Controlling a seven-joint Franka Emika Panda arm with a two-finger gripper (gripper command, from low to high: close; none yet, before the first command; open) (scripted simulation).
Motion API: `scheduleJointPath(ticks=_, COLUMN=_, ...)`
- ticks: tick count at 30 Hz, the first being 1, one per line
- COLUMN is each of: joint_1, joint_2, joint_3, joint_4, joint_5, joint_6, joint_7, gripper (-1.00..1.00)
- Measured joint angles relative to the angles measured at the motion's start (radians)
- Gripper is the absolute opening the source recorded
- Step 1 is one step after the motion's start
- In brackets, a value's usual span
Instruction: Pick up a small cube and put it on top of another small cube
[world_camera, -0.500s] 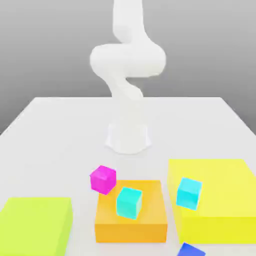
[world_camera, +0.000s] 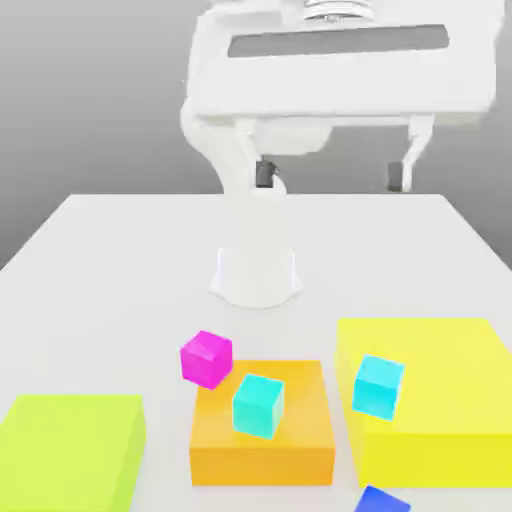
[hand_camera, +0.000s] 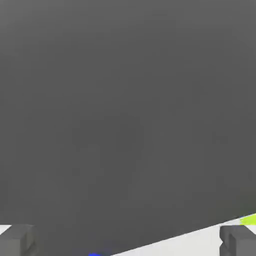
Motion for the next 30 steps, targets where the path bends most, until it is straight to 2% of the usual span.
scheduleJointPath(ticks=8, joint_1=0.045, joint_2=0.292, joint_3=0.014, joint_4=0.015, joint_5=-0.073, joint_6=0.075, joint_7=0.245, gripper=0.00)
scheduleJointPath(ticks=14, joint_1=0.096, joint_2=0.505, joint_3=0.005, joint_4=0.025, joint_5=-0.077, joint_6=0.135, joint_7=0.394, gripper=0.00)
scheduleJointPath(ticks=19, joint_1=0.143, joint_2=0.686, joint_3=-0.042, joint_4=0.058, joint_5=-0.119, joint_6=0.251, joint_7=0.458, gripper=0.00)
scheduleJointPath(ticks=20, joint_1=0.149, joint_2=0.706, joint_3=-0.049, joint_4=0.062, joint_5=-0.125, joint_6=0.267, joint_7=0.463, gripper=-1.00)
scheduleJointPath(ticks=26, joint_1=0.152, joint_2=0.716, joint_3=-0.053, joint_4=0.064, joint_5=-0.128, joint_6=0.277, joint_7=0.466, gripper=-1.00)
scheduleJointPath(ticks=30, joint_1=0.127, joint_2=0.614, joint_3=-0.019, joint_4=0.041, joint_5=-0.090, joint_6=0.198, joint_7=0.438, gripper=-1.00)
